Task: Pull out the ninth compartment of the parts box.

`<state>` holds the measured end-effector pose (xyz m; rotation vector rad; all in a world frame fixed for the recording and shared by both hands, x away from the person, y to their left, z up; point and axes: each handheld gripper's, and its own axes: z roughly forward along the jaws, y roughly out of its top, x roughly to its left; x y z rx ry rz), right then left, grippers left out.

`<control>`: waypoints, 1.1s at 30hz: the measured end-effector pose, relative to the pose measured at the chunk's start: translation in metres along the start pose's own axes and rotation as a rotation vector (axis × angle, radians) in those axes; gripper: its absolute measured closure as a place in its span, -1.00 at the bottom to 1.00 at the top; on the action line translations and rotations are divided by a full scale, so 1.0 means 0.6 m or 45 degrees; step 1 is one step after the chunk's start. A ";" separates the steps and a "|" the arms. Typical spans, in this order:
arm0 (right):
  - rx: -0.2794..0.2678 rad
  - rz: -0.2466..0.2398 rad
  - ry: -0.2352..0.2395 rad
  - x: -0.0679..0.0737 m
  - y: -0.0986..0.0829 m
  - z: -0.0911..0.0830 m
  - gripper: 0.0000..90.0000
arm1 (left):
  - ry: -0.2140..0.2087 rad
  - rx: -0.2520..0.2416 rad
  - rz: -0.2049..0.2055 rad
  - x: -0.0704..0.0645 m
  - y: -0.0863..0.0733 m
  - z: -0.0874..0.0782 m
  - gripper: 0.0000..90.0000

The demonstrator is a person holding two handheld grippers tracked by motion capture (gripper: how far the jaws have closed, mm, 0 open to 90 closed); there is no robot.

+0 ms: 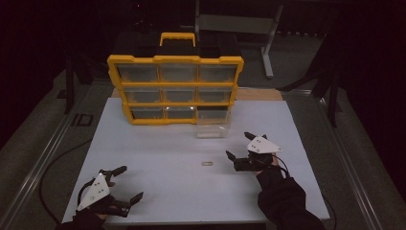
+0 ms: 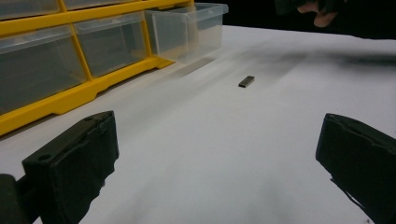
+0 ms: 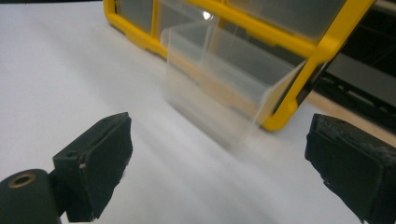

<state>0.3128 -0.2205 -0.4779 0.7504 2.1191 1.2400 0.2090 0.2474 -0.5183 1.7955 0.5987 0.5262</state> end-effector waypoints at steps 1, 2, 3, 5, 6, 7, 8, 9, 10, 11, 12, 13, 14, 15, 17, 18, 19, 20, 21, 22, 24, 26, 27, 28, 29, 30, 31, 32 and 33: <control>0.009 -0.013 0.005 0.001 -0.006 -0.001 -0.84 | 0.000 0.000 0.000 0.000 0.000 0.000 -1.00; 0.018 -0.001 0.009 0.004 -0.011 -0.002 -0.84 | 0.000 0.001 0.000 0.000 0.000 0.000 -1.00; 0.025 -0.016 0.005 0.006 -0.017 -0.004 -0.84 | 0.000 0.001 0.002 0.000 0.000 0.000 -1.00; 0.032 0.002 0.017 0.008 -0.027 -0.006 -0.84 | 0.000 0.001 0.001 0.000 0.000 0.000 -1.00; 0.036 -0.004 0.012 0.009 -0.031 -0.008 -0.84 | 0.000 0.001 0.001 0.000 0.000 0.000 -1.00; 0.041 0.000 0.010 0.010 -0.036 -0.009 -0.84 | 0.000 0.001 0.001 0.000 0.000 0.000 -1.00; 0.046 0.004 0.010 0.013 -0.039 -0.010 -0.84 | 0.000 0.000 0.001 0.000 0.000 0.000 -1.00; 0.049 0.000 0.013 0.015 -0.042 -0.012 -0.84 | 0.000 -0.001 0.001 0.000 0.000 0.000 -1.00; 0.050 0.002 0.017 0.016 -0.045 -0.015 -0.84 | 0.000 -0.001 0.001 0.000 0.000 0.000 -1.00; 0.050 0.007 0.021 0.019 -0.046 -0.018 -0.84 | -0.001 -0.001 0.001 0.000 0.000 0.000 -1.00; 0.045 0.006 0.025 0.020 -0.048 -0.022 -0.84 | 0.000 -0.001 0.002 0.000 0.000 0.000 -1.00; 0.044 0.007 0.027 0.022 -0.049 -0.026 -0.84 | 0.000 -0.001 0.001 0.000 0.000 0.000 -1.00; 0.044 0.004 0.030 0.025 -0.050 -0.030 -0.84 | 0.000 -0.002 0.001 0.000 0.000 0.000 -1.00; 0.035 0.002 0.029 0.026 -0.051 -0.036 -0.84 | 0.000 -0.001 0.002 0.000 0.000 0.000 -1.00; 0.027 -0.004 0.024 0.031 -0.057 -0.046 -0.84 | 0.000 -0.001 0.001 0.000 0.000 0.000 -1.00; 0.029 -0.009 0.016 0.035 -0.061 -0.050 -0.84 | 0.000 -0.002 -0.001 0.000 0.000 0.000 -1.00; 0.034 -0.017 0.011 0.037 -0.064 -0.054 -0.84 | 0.000 -0.001 0.000 0.000 0.000 0.000 -1.00; 0.036 -0.022 0.007 0.039 -0.068 -0.058 -0.84 | 0.000 -0.001 0.000 0.000 0.000 0.000 -1.00; 0.030 -0.026 -0.004 0.040 -0.071 -0.062 -0.84 | 0.000 -0.001 -0.001 0.000 0.000 0.000 -1.00; 0.028 -0.020 -0.013 0.040 -0.073 -0.066 -0.84 | 0.000 0.002 0.001 0.000 0.000 0.000 -1.00; 0.024 -0.020 -0.021 0.041 -0.074 -0.072 -0.84 | 0.001 0.003 0.002 0.000 0.001 0.000 -1.00; 0.028 -0.033 -0.037 0.044 -0.074 -0.076 -0.84 | 0.001 0.001 0.000 0.000 0.001 0.000 -1.00; 0.025 -0.048 -0.046 0.045 -0.074 -0.078 -0.84 | -0.001 0.000 0.000 0.000 0.000 0.000 -1.00; 0.021 -0.047 -0.054 0.045 -0.074 -0.080 -0.84 | 0.000 0.002 0.001 0.000 0.000 0.000 -1.00; 0.020 -0.044 -0.048 0.044 -0.074 -0.083 -0.84 | 0.000 0.002 0.001 0.000 0.000 0.000 -1.00; 0.021 -0.053 -0.054 0.045 -0.075 -0.085 -0.84 | -0.001 0.001 0.000 0.000 0.000 0.000 -1.00; 0.019 -0.063 -0.062 0.045 -0.076 -0.088 -0.84 | 0.000 0.001 0.001 0.000 0.000 0.000 -1.00; 0.025 -0.070 -0.063 0.045 -0.077 -0.092 -0.84 | -0.001 -0.001 0.000 0.000 0.000 0.000 -1.00; 0.028 -0.069 -0.069 0.044 -0.079 -0.095 -0.84 | -0.002 0.000 -0.001 0.000 0.000 0.000 -1.00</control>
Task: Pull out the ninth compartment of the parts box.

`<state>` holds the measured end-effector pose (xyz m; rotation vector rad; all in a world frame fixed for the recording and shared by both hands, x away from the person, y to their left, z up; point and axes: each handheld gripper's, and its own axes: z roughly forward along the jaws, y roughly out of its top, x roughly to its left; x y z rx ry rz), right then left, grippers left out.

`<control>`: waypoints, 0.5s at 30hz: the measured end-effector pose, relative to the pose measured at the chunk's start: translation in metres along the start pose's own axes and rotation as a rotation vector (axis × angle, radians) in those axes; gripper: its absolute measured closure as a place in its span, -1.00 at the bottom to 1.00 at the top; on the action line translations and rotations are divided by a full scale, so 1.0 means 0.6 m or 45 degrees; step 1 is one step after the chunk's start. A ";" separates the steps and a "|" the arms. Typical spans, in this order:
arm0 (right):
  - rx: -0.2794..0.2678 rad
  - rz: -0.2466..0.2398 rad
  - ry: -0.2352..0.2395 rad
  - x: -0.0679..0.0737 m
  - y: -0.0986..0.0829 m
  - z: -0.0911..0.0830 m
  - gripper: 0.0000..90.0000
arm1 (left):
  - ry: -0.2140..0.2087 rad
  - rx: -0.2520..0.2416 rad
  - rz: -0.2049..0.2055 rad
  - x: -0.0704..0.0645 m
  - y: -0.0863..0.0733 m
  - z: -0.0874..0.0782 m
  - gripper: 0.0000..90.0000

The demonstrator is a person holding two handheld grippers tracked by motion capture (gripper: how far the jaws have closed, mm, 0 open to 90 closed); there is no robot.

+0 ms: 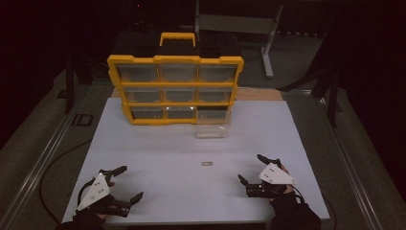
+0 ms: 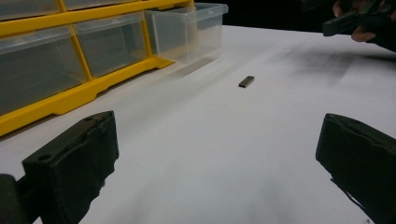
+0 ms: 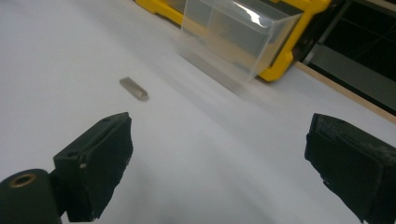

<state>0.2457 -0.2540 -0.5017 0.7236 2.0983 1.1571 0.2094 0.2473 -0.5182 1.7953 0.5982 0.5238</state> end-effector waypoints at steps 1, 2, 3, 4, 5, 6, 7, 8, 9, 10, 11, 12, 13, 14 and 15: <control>-0.003 0.000 -0.005 -0.002 -0.002 -0.004 -0.84 | -0.001 0.000 -0.001 0.000 0.000 0.000 -1.00; -0.010 0.017 -0.005 -0.003 -0.004 -0.006 -0.84 | -0.001 0.001 0.001 0.000 0.000 0.001 -1.00; -0.011 0.030 -0.004 -0.005 -0.006 -0.008 -0.84 | -0.002 0.001 0.001 0.000 0.000 0.001 -1.00; -0.015 0.043 -0.001 -0.007 -0.008 -0.010 -0.84 | -0.003 0.003 0.002 0.000 0.000 0.001 -1.00; -0.019 0.051 -0.002 -0.009 -0.010 -0.010 -0.84 | -0.003 0.004 0.004 0.000 0.000 0.001 -1.00; -0.019 0.051 -0.002 -0.009 -0.010 -0.010 -0.84 | -0.003 0.004 0.004 0.000 0.000 0.001 -1.00; -0.013 0.061 -0.001 -0.010 -0.011 -0.009 -0.84 | -0.002 0.005 0.005 -0.001 0.000 0.001 -1.00; -0.007 0.058 -0.002 -0.010 -0.012 -0.008 -0.84 | -0.001 0.005 0.004 -0.001 0.000 0.001 -1.00; -0.006 0.056 0.002 -0.009 -0.012 -0.008 -0.84 | 0.000 0.005 0.003 -0.001 0.000 0.001 -1.00; -0.008 0.060 0.009 -0.008 -0.012 -0.008 -0.84 | 0.000 0.004 0.002 0.000 0.000 0.001 -1.00; -0.007 0.062 0.017 -0.007 -0.011 -0.007 -0.84 | 0.000 0.003 0.001 0.000 0.000 0.001 -1.00; -0.004 0.064 0.018 -0.005 -0.011 -0.007 -0.84 | 0.000 0.004 0.001 0.000 0.000 0.001 -1.00; -0.005 0.057 0.022 -0.003 -0.010 -0.006 -0.84 | -0.001 0.006 0.003 0.000 0.000 0.001 -1.00; 0.001 0.050 0.024 -0.002 -0.009 -0.006 -0.84 | -0.001 0.006 0.004 0.000 0.000 0.002 -1.00; 0.001 0.038 0.020 -0.002 -0.008 -0.006 -0.84 | -0.002 0.006 0.005 0.000 0.000 0.002 -1.00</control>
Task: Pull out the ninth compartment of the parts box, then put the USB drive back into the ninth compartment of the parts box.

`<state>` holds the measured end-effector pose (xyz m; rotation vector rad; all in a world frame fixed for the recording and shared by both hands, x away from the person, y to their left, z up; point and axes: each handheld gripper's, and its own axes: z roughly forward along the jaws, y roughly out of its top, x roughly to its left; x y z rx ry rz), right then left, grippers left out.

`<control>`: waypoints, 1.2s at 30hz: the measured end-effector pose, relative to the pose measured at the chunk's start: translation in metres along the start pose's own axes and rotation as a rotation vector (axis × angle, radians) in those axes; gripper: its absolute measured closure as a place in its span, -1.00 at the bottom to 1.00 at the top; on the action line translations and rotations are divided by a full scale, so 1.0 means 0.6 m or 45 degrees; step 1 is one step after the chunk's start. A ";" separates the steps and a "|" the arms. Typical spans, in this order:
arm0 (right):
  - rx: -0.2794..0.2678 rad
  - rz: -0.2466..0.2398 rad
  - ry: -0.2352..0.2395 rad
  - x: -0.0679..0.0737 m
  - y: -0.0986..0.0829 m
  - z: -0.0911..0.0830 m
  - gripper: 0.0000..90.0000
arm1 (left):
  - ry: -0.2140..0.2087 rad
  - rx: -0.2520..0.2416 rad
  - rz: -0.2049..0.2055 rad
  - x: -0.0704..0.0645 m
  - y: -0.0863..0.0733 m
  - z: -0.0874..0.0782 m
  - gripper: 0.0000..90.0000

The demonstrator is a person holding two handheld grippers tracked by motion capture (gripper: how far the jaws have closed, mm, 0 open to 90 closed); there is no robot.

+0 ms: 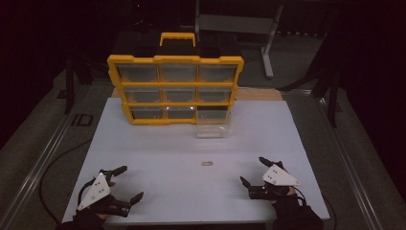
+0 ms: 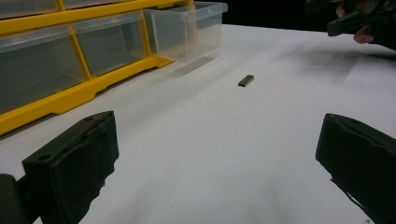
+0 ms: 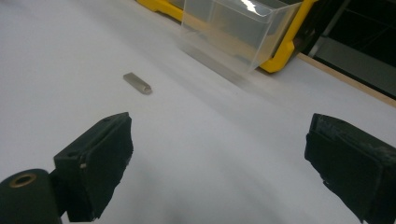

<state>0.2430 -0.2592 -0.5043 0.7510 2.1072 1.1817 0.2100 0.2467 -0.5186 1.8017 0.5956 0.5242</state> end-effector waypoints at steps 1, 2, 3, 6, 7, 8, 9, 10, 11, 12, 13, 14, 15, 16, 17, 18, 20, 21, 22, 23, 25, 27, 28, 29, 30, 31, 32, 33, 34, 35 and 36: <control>-0.004 0.000 -0.003 -0.001 0.000 -0.001 -0.84 | -0.001 0.000 0.000 0.000 0.000 0.000 -1.00; -0.009 0.007 -0.004 -0.003 0.000 -0.001 -0.84 | -0.001 0.000 0.000 0.000 0.000 0.000 -1.00; -0.012 0.013 -0.004 -0.004 -0.001 -0.002 -0.84 | -0.001 0.001 0.000 0.000 0.000 0.000 -1.00; -0.004 0.008 -0.004 -0.003 -0.001 -0.001 -0.84 | -0.003 -0.002 -0.001 0.000 0.000 0.000 -1.00; 0.004 -0.006 -0.010 -0.002 0.000 -0.001 -0.83 | -0.004 -0.002 -0.003 0.000 0.000 0.000 -1.00; 0.004 -0.029 -0.025 -0.003 0.001 -0.003 -0.84 | -0.004 -0.002 -0.003 0.000 0.000 0.000 -1.00; -0.003 -0.029 -0.033 -0.005 0.001 -0.006 -0.83 | -0.003 -0.001 -0.002 0.000 0.000 0.000 -1.00; -0.013 -0.017 -0.039 -0.007 0.001 -0.010 -0.84 | -0.004 0.000 -0.002 0.000 0.000 0.000 -1.00; -0.019 -0.010 -0.045 -0.011 -0.001 -0.012 -0.83 | -0.003 0.000 -0.001 0.000 0.000 0.000 -1.00; -0.019 -0.007 -0.052 -0.013 -0.002 -0.014 -0.84 | -0.003 0.001 -0.001 0.000 0.000 0.000 -1.00; -0.019 0.003 -0.054 -0.015 -0.004 -0.016 -0.83 | -0.002 0.002 -0.002 0.000 0.000 0.000 -1.00; -0.023 0.012 -0.053 -0.017 -0.005 -0.017 -0.83 | 0.000 0.003 0.000 0.000 0.000 0.000 -1.00; -0.024 0.020 -0.054 -0.019 -0.006 -0.017 -0.83 | 0.002 0.002 -0.001 0.000 0.000 0.000 -1.00; -0.028 0.027 -0.054 -0.019 -0.006 -0.016 -0.83 | 0.002 0.002 -0.001 0.000 0.000 -0.001 -1.00; -0.030 0.034 -0.050 -0.018 -0.006 -0.015 -0.83 | 0.003 0.004 -0.001 0.000 0.000 -0.001 -1.00; -0.031 0.037 -0.043 -0.017 -0.006 -0.013 -0.84 | 0.002 0.005 0.000 0.000 0.000 -0.001 -1.00; -0.023 0.021 -0.032 -0.012 -0.006 -0.010 -0.84 | 0.005 0.006 0.001 0.000 0.000 -0.001 -1.00; -0.022 0.023 -0.026 -0.010 -0.005 -0.009 -0.84 | 0.006 0.007 0.000 0.000 0.000 0.000 -1.00; -0.025 0.026 -0.019 -0.009 -0.004 -0.007 -0.83 | 0.007 0.007 -0.001 0.000 0.000 0.000 -1.00; -0.031 0.025 -0.014 -0.009 -0.004 -0.006 -0.84 | 0.008 0.010 -0.002 0.000 0.000 0.000 -1.00; -0.031 0.023 -0.008 -0.006 -0.003 -0.005 -0.83 | 0.008 0.010 -0.004 0.000 0.000 0.001 -1.00; -0.032 0.023 -0.004 -0.006 -0.003 -0.004 -0.83 | 0.009 0.012 -0.003 0.000 0.000 0.001 -1.00; -0.032 0.021 0.001 -0.005 -0.003 -0.002 -0.83 | 0.008 0.015 -0.004 0.001 0.000 0.002 -1.00; -0.029 0.018 0.001 -0.003 -0.004 0.001 -0.83 | 0.008 0.017 -0.003 0.001 0.000 0.002 -1.00; -0.031 0.017 0.005 -0.003 -0.004 0.002 -0.84 | 0.009 0.019 -0.003 0.001 0.000 0.002 -1.00; -0.032 0.019 0.007 -0.003 -0.004 0.002 -0.83 | 0.012 0.021 -0.004 0.001 0.000 0.002 -1.00; -0.034 0.021 0.008 -0.003 -0.004 0.002 -0.83 | 0.016 0.023 -0.002 0.001 0.001 0.002 -1.00; -0.034 0.021 0.008 -0.003 -0.004 0.002 -0.83 | 0.016 0.023 -0.002 0.001 0.001 0.002 -1.00; -0.035 0.020 0.008 -0.003 -0.004 0.002 -0.83 | 0.018 0.027 -0.006 0.001 0.001 0.003 -1.00; -0.035 0.018 0.010 -0.002 -0.004 0.001 -0.83 | 0.020 0.031 -0.006 0.000 0.001 0.003 -1.00; -0.036 0.017 0.011 -0.002 -0.003 0.001 -0.83 | 0.020 0.033 -0.004 0.000 0.002 0.003 -1.00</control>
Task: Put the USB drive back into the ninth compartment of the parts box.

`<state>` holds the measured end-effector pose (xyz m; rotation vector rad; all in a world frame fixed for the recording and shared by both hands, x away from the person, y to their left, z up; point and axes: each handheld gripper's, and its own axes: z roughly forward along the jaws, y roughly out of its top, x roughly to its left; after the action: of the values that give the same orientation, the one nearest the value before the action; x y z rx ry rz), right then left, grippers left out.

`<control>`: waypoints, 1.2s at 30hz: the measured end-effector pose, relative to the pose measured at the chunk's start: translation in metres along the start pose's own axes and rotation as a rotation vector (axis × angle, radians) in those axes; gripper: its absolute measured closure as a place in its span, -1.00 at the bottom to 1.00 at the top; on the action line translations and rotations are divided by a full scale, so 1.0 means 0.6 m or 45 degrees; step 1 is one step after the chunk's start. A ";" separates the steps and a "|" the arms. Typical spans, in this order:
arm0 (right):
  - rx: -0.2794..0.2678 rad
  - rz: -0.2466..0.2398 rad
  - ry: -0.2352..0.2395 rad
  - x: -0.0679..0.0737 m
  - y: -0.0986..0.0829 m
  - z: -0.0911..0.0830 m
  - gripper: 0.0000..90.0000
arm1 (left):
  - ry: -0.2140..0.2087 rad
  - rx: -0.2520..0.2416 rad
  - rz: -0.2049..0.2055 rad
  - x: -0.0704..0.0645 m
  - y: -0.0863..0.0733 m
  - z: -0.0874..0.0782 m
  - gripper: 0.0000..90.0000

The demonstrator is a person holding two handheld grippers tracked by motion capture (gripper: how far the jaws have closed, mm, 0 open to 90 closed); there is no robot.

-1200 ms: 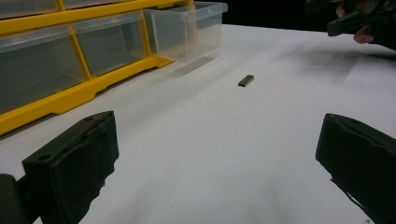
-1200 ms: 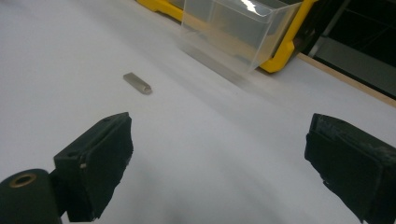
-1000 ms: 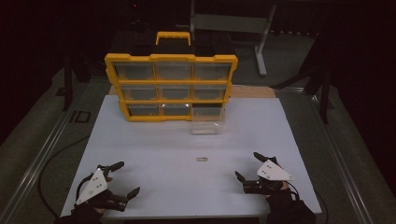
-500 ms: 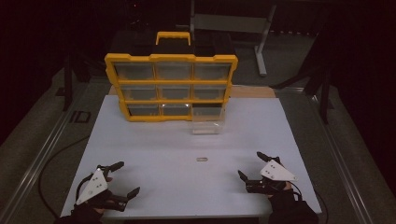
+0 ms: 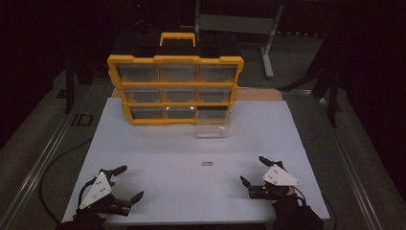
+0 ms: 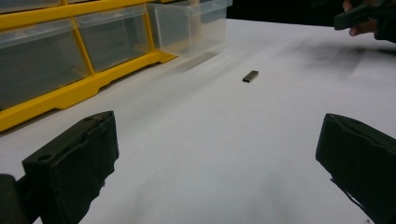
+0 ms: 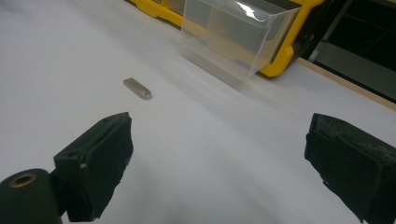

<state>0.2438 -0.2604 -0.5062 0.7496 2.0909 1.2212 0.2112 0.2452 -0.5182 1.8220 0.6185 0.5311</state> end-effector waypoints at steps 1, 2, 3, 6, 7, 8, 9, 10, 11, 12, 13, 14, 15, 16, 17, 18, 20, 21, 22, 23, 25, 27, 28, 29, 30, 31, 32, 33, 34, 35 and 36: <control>-0.001 -0.005 -0.001 0.000 0.000 -0.001 -0.83 | -0.001 0.000 -0.002 0.000 0.000 0.000 -1.00; -0.002 -0.006 -0.002 0.001 0.001 -0.001 -0.83 | -0.001 0.006 -0.004 0.000 0.001 0.000 -1.00; -0.003 -0.005 0.000 0.001 0.002 -0.001 -0.83 | 0.000 0.010 -0.003 0.000 0.002 0.000 -1.00; -0.011 -0.003 -0.006 0.001 0.003 -0.002 -0.83 | -0.003 0.010 -0.014 -0.001 0.007 0.001 -1.00; -0.012 -0.003 -0.006 0.002 0.003 -0.003 -0.83 | -0.003 0.015 -0.008 -0.001 0.010 0.001 -1.00; -0.014 0.000 -0.006 0.002 0.003 -0.003 -0.83 | -0.004 0.015 -0.007 -0.002 0.013 0.001 -1.00; -0.016 0.001 -0.006 0.002 0.003 -0.004 -0.83 | -0.012 0.011 -0.013 -0.003 0.017 0.001 -1.00; -0.017 0.000 -0.007 0.001 0.003 -0.004 -0.83 | -0.018 0.014 -0.014 -0.004 0.021 0.002 -1.00; -0.018 -0.001 -0.009 0.001 0.003 -0.004 -0.83 | -0.021 0.016 -0.009 -0.005 0.025 0.003 -1.00; -0.022 0.002 -0.004 0.001 0.003 -0.004 -0.83 | -0.026 0.022 0.001 -0.005 0.030 0.004 -1.00; -0.022 0.002 -0.004 0.001 0.003 -0.005 -0.83 | -0.034 0.029 0.005 -0.005 0.035 0.005 -1.00; -0.019 -0.002 -0.007 0.001 0.003 -0.005 -0.83 | -0.041 0.035 0.011 -0.006 0.040 0.006 -1.00; -0.019 -0.002 -0.005 0.001 0.003 -0.005 -0.83 | -0.045 0.038 0.020 -0.006 0.045 0.007 -1.00; -0.022 -0.001 -0.006 0.001 0.004 -0.005 -0.83 | -0.057 0.038 0.020 -0.005 0.051 0.008 -1.00; -0.022 0.000 -0.006 0.002 0.004 -0.005 -0.83 | -0.066 0.038 0.015 -0.004 0.055 0.009 -1.00; -0.022 -0.002 -0.005 0.002 0.004 -0.005 -0.83 | -0.076 0.039 0.019 -0.003 0.060 0.010 -1.00; -0.022 0.001 -0.001 0.002 0.004 -0.005 -0.83 | -0.088 0.044 0.034 -0.002 0.069 0.012 -1.00; -0.022 0.001 -0.001 0.002 0.004 -0.005 -0.83 | -0.088 0.044 0.034 -0.002 0.069 0.012 -1.00; -0.020 -0.001 -0.002 0.002 0.004 -0.004 -0.83 | -0.101 0.047 0.037 0.000 0.078 0.014 -1.00; -0.021 0.000 0.003 0.003 0.004 -0.004 -0.83 | -0.111 0.047 0.037 0.000 0.083 0.016 -1.00; -0.019 -0.002 0.003 0.003 0.004 -0.004 -0.83 | -0.119 0.050 0.033 0.002 0.092 0.018 -1.00; -0.021 -0.005 0.004 0.003 0.004 -0.004 -0.83 | -0.125 0.050 0.042 0.002 0.096 0.020 -1.00; -0.021 -0.006 0.005 0.003 0.004 -0.004 -0.83 | -0.135 0.055 0.048 0.002 0.102 0.023 -1.00; -0.023 -0.003 0.006 0.003 0.004 -0.004 -0.83 | -0.139 0.053 0.043 0.002 0.104 0.025 -1.00; -0.024 -0.002 0.007 0.003 0.004 -0.004 -0.83 | -0.145 0.052 0.045 0.002 0.108 0.028 -1.00; -0.023 -0.001 0.006 0.002 0.004 -0.004 -0.83 | -0.153 0.051 0.048 0.002 0.111 0.031 -1.00; -0.022 0.001 0.005 0.003 0.004 -0.004 -0.83 | -0.156 0.054 0.058 0.002 0.114 0.034 -1.00; -0.023 0.000 0.005 0.002 0.004 -0.005 -0.83 | -0.160 0.054 0.061 0.001 0.117 0.037 -1.00; -0.026 0.003 0.005 0.002 0.004 -0.005 -0.83 | -0.165 0.056 0.064 0.001 0.121 0.039 -1.00; -0.025 0.002 0.005 0.002 0.004 -0.006 -0.83 | -0.173 0.055 0.063 0.001 0.124 0.042 -1.00; -0.027 0.001 0.003 0.002 0.004 -0.006 -0.83 | -0.180 0.053 0.066 0.001 0.128 0.045 -1.00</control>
<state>0.2409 -0.2604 -0.5026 0.7402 2.0768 1.2435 0.2403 0.2052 -0.4539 1.9007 0.4904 0.4219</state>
